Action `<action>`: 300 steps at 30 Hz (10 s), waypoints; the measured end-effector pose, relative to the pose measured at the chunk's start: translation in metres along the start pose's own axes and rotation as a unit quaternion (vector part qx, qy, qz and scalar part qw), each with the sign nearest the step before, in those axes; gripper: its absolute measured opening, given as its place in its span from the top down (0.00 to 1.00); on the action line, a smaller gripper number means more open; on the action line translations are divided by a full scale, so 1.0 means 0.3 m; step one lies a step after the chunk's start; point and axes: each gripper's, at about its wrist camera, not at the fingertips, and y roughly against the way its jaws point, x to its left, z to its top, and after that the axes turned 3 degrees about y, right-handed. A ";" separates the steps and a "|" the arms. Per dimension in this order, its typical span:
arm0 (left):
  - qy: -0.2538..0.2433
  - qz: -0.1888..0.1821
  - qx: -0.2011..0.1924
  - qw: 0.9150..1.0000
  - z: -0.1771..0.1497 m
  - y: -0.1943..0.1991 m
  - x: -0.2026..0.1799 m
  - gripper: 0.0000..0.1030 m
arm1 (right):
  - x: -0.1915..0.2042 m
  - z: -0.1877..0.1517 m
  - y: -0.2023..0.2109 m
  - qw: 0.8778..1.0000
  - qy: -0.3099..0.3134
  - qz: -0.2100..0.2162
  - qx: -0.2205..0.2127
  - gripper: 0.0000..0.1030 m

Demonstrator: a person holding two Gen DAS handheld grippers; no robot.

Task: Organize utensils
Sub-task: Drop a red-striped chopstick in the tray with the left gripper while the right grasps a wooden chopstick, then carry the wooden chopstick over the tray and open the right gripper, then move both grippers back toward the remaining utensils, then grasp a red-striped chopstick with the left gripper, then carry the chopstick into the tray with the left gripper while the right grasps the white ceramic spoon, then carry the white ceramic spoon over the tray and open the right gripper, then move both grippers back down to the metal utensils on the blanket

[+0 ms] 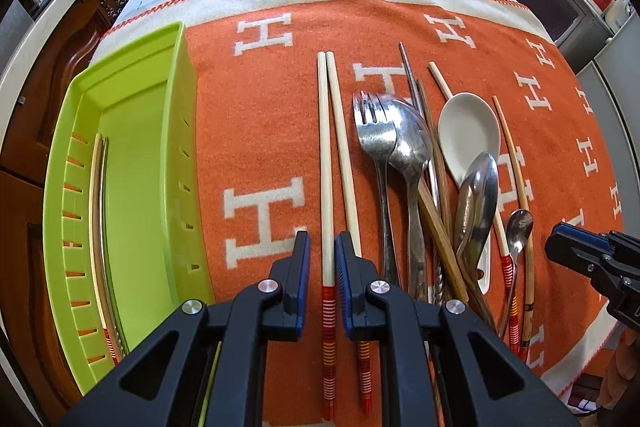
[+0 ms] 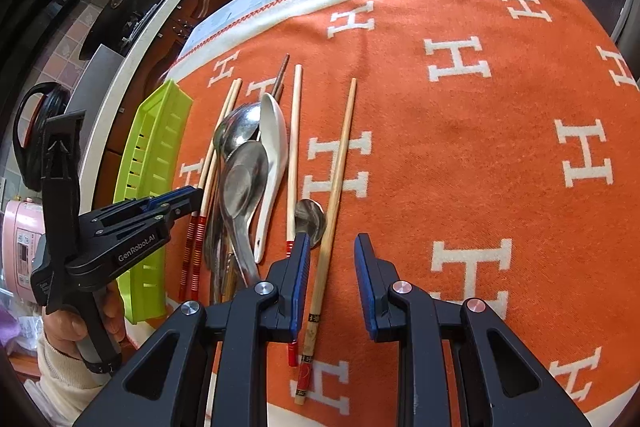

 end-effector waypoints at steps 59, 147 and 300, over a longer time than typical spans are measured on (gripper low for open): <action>0.117 0.040 -0.072 0.990 -0.146 0.256 0.436 0.74 | 0.287 0.009 0.280 0.994 0.044 -0.019 -0.099 0.95; 0.037 -0.039 -0.032 0.998 0.020 0.128 0.034 0.71 | 0.130 0.052 0.242 0.997 0.039 -0.025 -0.057 0.77; 0.036 0.057 -0.140 0.988 -0.221 0.475 0.180 0.47 | 0.483 -0.075 0.322 0.985 0.140 -0.052 -0.084 0.79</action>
